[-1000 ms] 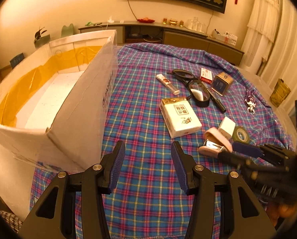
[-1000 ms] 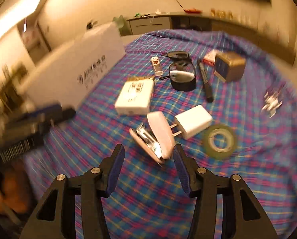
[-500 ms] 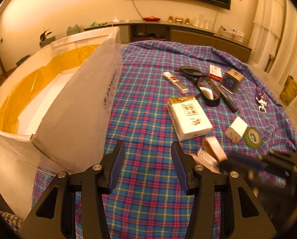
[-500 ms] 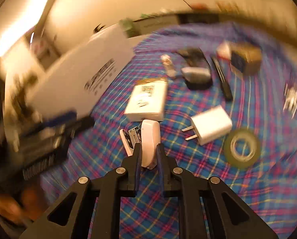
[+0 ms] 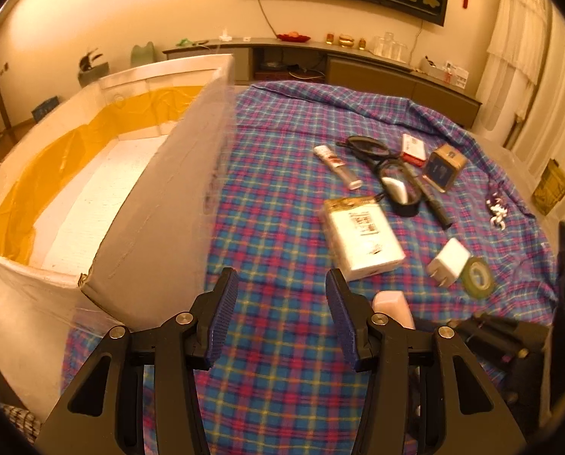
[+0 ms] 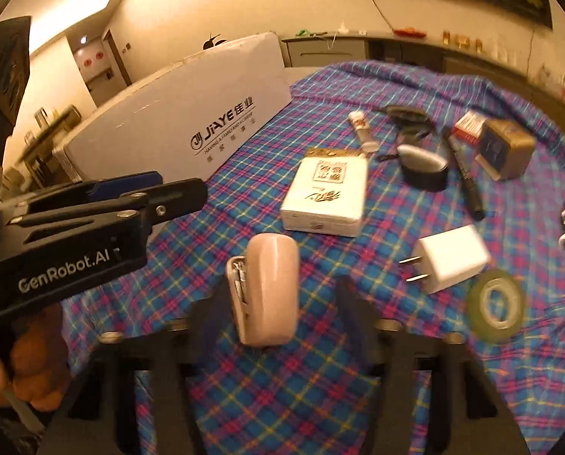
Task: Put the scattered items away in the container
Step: 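Grasp the white printed package with the left gripper while the right gripper holds the stapler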
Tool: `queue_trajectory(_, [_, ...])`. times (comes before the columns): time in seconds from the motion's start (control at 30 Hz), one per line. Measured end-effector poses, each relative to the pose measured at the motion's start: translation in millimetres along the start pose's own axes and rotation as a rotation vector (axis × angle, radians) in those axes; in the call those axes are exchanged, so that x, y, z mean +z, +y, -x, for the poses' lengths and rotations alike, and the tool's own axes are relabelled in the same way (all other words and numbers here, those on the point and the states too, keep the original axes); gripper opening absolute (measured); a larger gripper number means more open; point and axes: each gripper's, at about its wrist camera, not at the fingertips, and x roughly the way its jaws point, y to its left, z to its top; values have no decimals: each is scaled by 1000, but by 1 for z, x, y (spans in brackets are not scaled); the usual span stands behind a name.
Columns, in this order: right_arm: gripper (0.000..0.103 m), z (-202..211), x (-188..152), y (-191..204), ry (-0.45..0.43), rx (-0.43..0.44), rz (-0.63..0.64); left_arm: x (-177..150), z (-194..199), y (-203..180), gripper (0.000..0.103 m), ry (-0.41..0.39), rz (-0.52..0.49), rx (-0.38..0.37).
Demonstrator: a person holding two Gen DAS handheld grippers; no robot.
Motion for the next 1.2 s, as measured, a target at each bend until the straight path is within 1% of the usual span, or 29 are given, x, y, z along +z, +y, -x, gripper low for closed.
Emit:
queue_trajectory(0.03, [26, 1, -1, -1, 8, 1, -19, 4, -1, -5, 55, -1, -9, -15])
queue_trajectory(0.07, [26, 3, -1, -1, 20, -25, -32, 7, -3, -11, 56, 3, -26, -29])
queue_trajectory(0.2, [26, 20, -11, -11, 35, -89, -78, 14, -26, -36, 57, 69, -79, -58])
queue_trajectory(0.33, [26, 30, -19, -25, 49, -93, -127, 27, -51, -56, 59, 124, -62, -82])
queue_trajectory(0.4, [26, 32, -19, -26, 57, -94, -131, 35, -62, -62, 62, 141, -45, -100])
queue_trajectory(0.43, [26, 32, -17, -26, 60, -96, -128, 38, -69, -66, 63, 152, -49, -90])
queue_trajectory(0.5, [26, 30, -16, -26, 65, -100, -123, 41, -78, -70, 63, 145, -65, -12])
queue_trajectory(0.53, [26, 28, -14, -26, 68, -98, -124, 41, -82, -69, 63, 148, -66, 10])
queue_trajectory(0.6, [26, 28, -14, -27, 72, -94, -130, 33, -89, -59, 63, 184, -49, 5])
queue_trajectory(0.63, [26, 28, -13, -28, 74, -91, -132, 27, -91, -54, 63, 188, -49, 5])
queue_trajectory(0.7, [26, 28, -13, -30, 76, -87, -138, 20, -89, -52, 67, 163, -75, 26])
queue_trajectory(0.73, [26, 27, -13, -31, 78, -86, -139, 20, -89, -51, 68, 164, -64, 24])
queue_trajectory(0.83, [26, 26, -12, -30, 80, -87, -138, 26, -93, -57, 69, 177, -54, -5])
queue_trajectory(0.9, [26, 26, -13, -29, 79, -90, -133, 26, -95, -62, 68, 169, -71, 1])
queue_trajectory(0.93, [26, 26, -12, -29, 77, -90, -133, 26, -95, -62, 67, 160, -79, 5])
queue_trajectory(0.97, [26, 26, -12, -29, 76, -88, -137, 25, -94, -61, 63, 151, -80, 7])
queue_trajectory(1.0, [26, 26, -12, -30, 75, -86, -143, 25, -92, -58, 54, 142, -75, 8])
queue_trajectory(1.2, [26, 32, -8, -34, 48, -49, -187, 30, -64, -32, 54, 91, -35, -21])
